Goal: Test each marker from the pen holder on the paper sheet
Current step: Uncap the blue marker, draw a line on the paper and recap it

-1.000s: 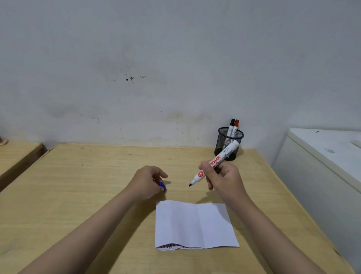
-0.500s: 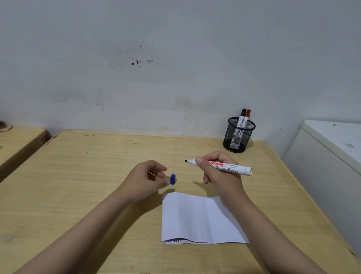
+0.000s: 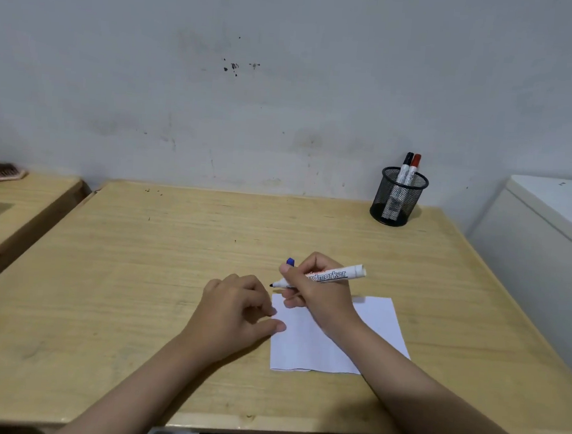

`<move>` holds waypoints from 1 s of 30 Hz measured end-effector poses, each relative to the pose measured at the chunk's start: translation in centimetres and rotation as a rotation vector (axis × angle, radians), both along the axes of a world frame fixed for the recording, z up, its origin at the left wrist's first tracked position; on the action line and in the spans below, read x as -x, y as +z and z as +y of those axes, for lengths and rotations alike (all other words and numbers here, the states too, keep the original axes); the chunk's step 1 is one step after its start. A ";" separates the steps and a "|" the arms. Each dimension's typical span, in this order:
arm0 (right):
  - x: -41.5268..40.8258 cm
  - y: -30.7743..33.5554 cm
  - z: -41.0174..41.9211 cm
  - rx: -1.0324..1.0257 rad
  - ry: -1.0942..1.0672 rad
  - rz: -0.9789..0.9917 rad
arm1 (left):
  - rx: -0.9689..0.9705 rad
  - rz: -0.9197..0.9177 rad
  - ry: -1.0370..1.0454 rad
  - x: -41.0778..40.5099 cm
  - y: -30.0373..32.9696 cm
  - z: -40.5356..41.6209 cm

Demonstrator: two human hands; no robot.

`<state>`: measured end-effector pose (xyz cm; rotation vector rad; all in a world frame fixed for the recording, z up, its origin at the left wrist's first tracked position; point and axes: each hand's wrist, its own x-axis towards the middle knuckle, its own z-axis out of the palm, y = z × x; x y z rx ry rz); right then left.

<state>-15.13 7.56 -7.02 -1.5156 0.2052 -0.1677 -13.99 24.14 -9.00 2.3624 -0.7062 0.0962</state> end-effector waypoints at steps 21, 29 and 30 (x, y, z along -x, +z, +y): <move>-0.1 -1.2 0.2 0.154 -0.066 -0.013 | -0.190 -0.335 -0.091 0.9 -0.2 0.8; -0.4 -1.3 -0.1 0.202 -0.051 0.024 | -0.202 -0.374 -0.099 1.0 -0.2 0.7; -0.5 -1.4 -0.1 0.203 -0.046 0.030 | -0.199 -0.372 -0.097 0.9 -0.2 0.7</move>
